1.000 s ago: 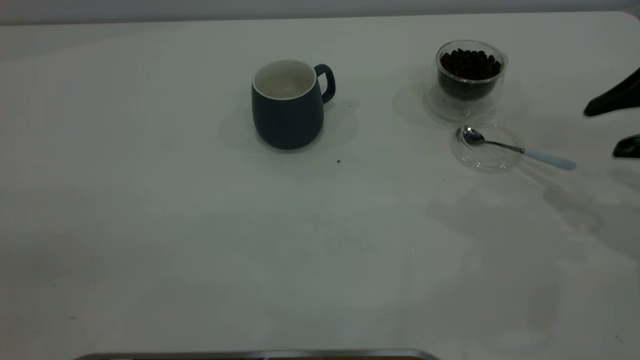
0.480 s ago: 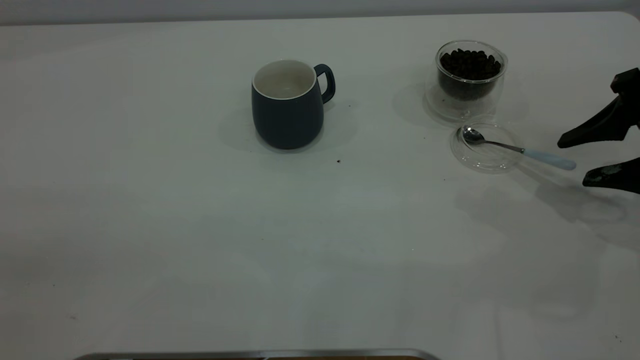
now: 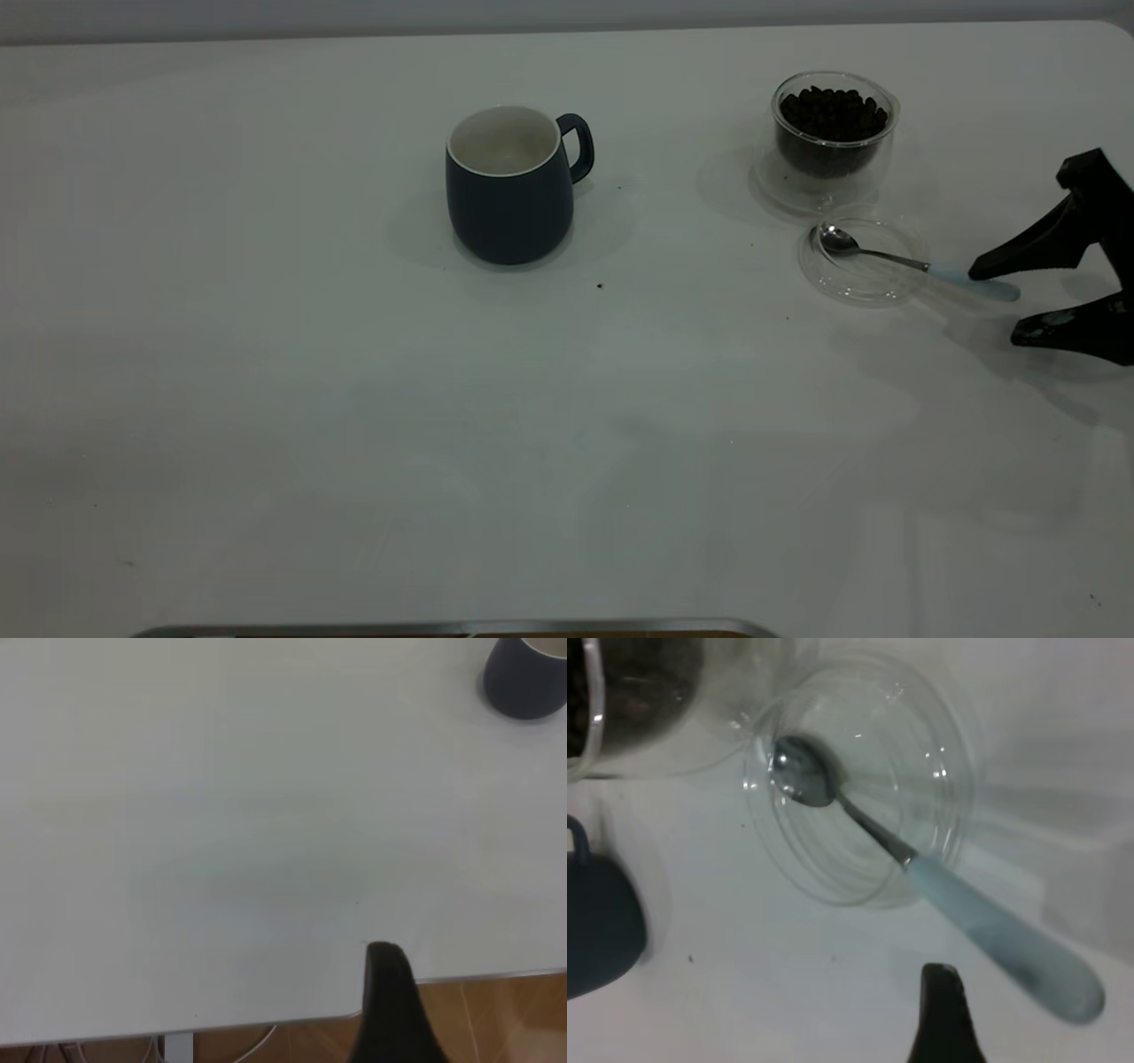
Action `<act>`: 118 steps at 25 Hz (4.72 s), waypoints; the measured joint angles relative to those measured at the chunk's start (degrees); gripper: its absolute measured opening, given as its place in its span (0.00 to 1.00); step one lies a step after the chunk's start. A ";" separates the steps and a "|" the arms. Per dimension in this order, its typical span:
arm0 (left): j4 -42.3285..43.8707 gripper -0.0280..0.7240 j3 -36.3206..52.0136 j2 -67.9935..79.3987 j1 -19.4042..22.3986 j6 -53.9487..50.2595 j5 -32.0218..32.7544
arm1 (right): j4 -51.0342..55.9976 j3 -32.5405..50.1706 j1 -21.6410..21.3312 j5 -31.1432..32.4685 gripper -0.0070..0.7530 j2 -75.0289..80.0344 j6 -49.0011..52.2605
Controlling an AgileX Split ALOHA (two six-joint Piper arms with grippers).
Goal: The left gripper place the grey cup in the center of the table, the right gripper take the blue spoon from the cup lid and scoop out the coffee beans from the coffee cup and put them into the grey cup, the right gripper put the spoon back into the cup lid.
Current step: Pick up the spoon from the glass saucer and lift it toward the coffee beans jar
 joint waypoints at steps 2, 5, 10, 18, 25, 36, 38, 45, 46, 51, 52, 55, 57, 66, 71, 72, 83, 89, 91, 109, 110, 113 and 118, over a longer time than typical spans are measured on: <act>0.00 0.77 0.00 0.00 0.00 0.00 0.00 | 0.00 -0.85 0.00 0.50 0.77 0.61 -0.55; 0.00 0.77 0.00 0.00 0.00 0.00 0.00 | 0.00 -1.70 0.00 1.58 0.77 1.31 -1.35; 0.00 0.77 0.00 0.00 0.06 0.00 0.00 | 0.00 -2.17 0.00 2.91 0.77 2.53 -1.45; 0.00 0.77 0.00 0.00 0.06 0.00 0.00 | 0.00 -3.73 0.00 5.79 0.77 4.30 -2.49; 0.00 0.77 0.00 0.00 0.06 0.00 0.00 | 0.00 -4.24 0.00 7.86 0.77 4.36 -2.66; 0.00 0.77 0.00 0.00 0.06 0.00 0.00 | 0.00 -4.24 0.00 8.03 0.68 4.36 -0.28; 0.00 0.77 0.00 0.00 0.06 0.00 0.00 | 0.00 -4.24 0.00 7.86 0.68 4.36 1.35; 0.00 0.77 0.00 0.00 0.06 0.00 0.00 | 0.00 -4.24 0.00 7.59 0.68 4.36 3.93; 0.00 0.77 0.00 0.00 0.06 0.00 0.00 | 0.00 -4.26 0.00 7.59 0.68 4.36 3.98; 0.00 0.77 0.00 0.00 0.06 0.00 0.00 | 0.00 -5.97 -0.07 7.53 0.68 4.51 4.58; 0.00 0.77 0.00 0.00 0.06 0.00 0.00 | 0.00 -6.31 -0.07 7.53 0.68 4.51 4.82; 0.00 0.77 0.00 0.00 0.06 0.00 0.00 | 0.00 -7.03 -0.07 7.47 0.68 4.59 5.25; 0.00 0.77 0.00 0.00 0.06 0.00 0.00 | 0.00 -7.46 -0.07 7.41 0.68 4.61 5.50; 0.00 0.77 0.00 0.00 0.06 0.00 0.00 | 0.00 -8.78 -0.09 7.41 0.63 4.68 6.69; 0.00 0.77 0.00 0.00 0.06 0.00 0.00 | 0.00 -8.78 -0.16 8.29 0.49 4.68 6.74; 0.00 0.77 0.00 0.00 0.06 0.00 0.00 | 0.00 -8.78 -0.16 8.79 0.46 4.68 6.82; 0.00 0.77 0.00 0.00 0.06 0.00 0.00 | -1.31 -8.78 -0.56 12.03 0.26 4.68 7.09; 0.00 0.77 0.00 0.00 0.06 0.00 0.00 | -3.50 -8.78 -1.27 12.63 0.26 4.68 7.35; 0.00 0.77 0.00 0.00 0.06 0.00 0.00 | -4.38 -8.78 -1.34 12.94 0.23 4.68 7.57; 0.00 0.77 0.00 0.00 0.06 0.00 0.00 | -15.31 -8.78 -1.51 8.12 0.15 -4.14 13.73; 0.00 0.77 0.00 0.00 0.06 0.00 0.00 | -17.38 -8.78 -1.51 7.11 0.15 -5.06 15.23; 0.00 0.77 0.00 0.00 0.06 0.00 0.00 | -22.88 -8.78 -1.51 5.31 0.15 -7.83 19.95; 0.00 0.77 0.00 0.00 0.06 0.00 0.00 | -26.37 -8.67 -1.51 5.80 0.15 -12.98 21.71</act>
